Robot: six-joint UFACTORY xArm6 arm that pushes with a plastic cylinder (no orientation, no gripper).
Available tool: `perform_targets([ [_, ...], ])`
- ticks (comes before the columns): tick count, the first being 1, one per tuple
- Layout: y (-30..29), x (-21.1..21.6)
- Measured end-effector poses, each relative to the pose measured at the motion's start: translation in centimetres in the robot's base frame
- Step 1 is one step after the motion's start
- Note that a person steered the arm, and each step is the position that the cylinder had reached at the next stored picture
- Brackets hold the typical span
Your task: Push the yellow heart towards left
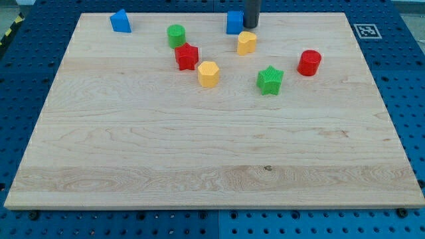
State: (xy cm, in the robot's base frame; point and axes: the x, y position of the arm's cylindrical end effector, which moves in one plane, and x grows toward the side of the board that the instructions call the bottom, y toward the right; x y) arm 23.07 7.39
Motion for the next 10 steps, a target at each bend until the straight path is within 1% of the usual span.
perform_targets([
  [2,-2.5,0.0],
  [3,-2.6,0.0],
  [4,-1.1,1.5],
  [5,1.5,5.7],
  [6,1.8,8.4],
  [7,1.3,8.4],
  [8,-2.3,7.1],
  [10,-4.1,6.2],
])
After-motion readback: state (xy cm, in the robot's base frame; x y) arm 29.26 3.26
